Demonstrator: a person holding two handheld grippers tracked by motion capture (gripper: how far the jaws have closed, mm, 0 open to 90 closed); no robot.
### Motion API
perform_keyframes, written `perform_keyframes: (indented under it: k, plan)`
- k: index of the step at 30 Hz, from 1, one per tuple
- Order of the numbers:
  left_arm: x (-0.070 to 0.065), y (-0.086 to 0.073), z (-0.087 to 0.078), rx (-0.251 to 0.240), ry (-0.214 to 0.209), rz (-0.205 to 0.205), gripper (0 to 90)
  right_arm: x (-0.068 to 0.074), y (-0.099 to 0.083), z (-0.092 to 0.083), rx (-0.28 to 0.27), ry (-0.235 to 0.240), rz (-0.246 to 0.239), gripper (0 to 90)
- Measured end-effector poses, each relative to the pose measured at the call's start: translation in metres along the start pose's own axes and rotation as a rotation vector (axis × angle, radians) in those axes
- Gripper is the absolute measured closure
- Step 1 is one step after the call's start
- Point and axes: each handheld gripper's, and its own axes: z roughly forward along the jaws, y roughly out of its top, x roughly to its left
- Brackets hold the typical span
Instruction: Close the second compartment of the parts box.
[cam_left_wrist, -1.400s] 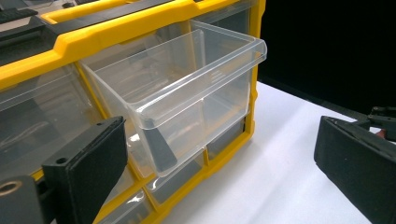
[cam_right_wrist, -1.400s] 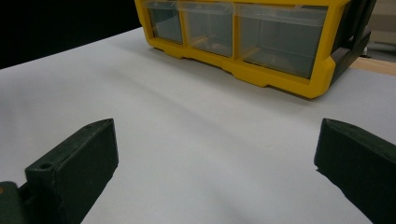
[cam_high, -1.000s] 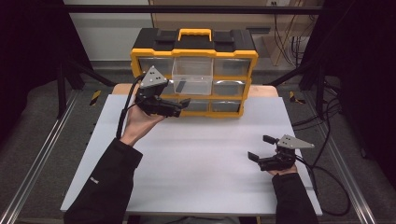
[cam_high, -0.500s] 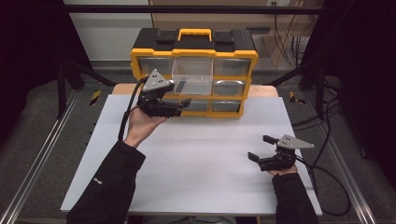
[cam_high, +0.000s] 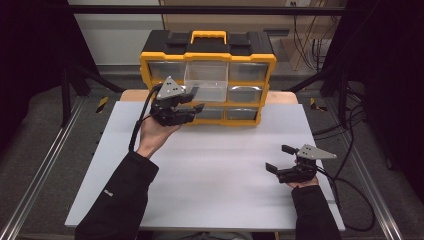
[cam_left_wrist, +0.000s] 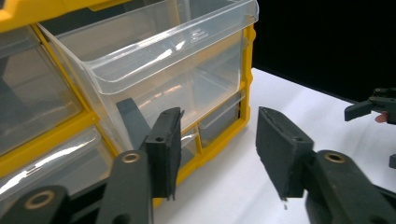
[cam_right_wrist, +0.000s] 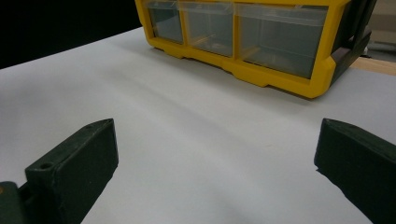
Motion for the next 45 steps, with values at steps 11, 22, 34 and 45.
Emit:
perform_keyframes:
  k: [11, 22, 34, 45]
  plan:
    - [0.006, -0.002, 0.003, -0.012, -0.002, -0.019, 69.0, 0.000, 0.000, 0.000, 0.000, 0.002, 0.000, 0.3]
    - [0.011, -0.001, 0.007, -0.012, 0.018, -0.016, 77.7, 0.000, 0.000, 0.000, -0.001, 0.001, -0.002, 0.3]
    - [0.015, 0.000, 0.012, -0.017, 0.021, -0.023, 87.0, 0.000, 0.000, 0.000, -0.001, 0.000, 0.000, 0.3]
    - [0.014, 0.001, 0.017, -0.014, 0.036, 0.003, 89.0, 0.000, 0.000, 0.000, 0.002, -0.001, -0.002, 0.3]
